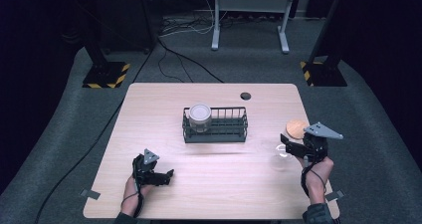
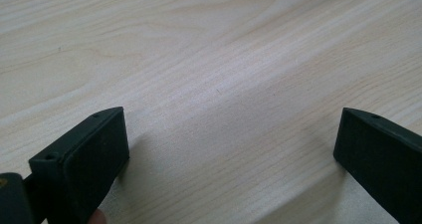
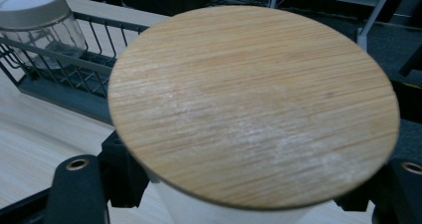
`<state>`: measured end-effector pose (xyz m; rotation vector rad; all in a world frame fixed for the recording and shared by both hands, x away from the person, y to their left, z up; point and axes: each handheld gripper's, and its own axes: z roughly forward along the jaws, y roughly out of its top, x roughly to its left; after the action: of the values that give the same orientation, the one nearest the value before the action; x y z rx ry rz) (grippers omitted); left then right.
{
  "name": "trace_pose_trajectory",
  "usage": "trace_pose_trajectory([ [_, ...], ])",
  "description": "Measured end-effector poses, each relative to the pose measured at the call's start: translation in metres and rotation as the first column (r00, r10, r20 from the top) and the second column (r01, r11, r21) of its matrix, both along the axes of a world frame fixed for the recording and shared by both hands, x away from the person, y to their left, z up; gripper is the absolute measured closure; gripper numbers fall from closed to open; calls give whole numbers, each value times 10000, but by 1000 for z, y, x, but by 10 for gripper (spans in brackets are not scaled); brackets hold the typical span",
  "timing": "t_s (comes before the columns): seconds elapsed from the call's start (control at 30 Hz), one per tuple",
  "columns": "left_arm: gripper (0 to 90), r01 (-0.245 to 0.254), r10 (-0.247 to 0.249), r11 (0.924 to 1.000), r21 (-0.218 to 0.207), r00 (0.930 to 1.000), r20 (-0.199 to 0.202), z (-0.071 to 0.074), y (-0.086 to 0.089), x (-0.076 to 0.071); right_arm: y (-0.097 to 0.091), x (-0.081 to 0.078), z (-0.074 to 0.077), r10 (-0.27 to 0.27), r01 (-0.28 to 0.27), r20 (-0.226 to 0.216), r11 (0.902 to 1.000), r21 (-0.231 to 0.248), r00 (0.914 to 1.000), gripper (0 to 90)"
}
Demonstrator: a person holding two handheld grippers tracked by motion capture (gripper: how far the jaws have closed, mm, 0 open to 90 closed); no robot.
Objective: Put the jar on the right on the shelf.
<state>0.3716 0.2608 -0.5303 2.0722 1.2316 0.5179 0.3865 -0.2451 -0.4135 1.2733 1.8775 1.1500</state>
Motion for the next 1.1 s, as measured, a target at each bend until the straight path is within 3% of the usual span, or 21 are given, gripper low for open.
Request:
trace_pose_trajectory([
  [0.2,3,2,-2,10000,15,10000,17,0,0,0,7,-1,2,211,-211,26,9997,-100,9998,250],
  [0.53,3,22,-22,10000,0,10000,-13,0,0,0,20,2,6,615,-617,114,9979,174,9980,250],
  [0.83,2,85,-85,10000,-7,10000,-10,0,0,1,36,7,9,1012,-1010,128,9947,-199,9948,250],
  [1.1,3,86,-86,10000,-3,10000,1,0,0,1,46,11,15,1314,-1309,215,9912,-201,9911,250],
])
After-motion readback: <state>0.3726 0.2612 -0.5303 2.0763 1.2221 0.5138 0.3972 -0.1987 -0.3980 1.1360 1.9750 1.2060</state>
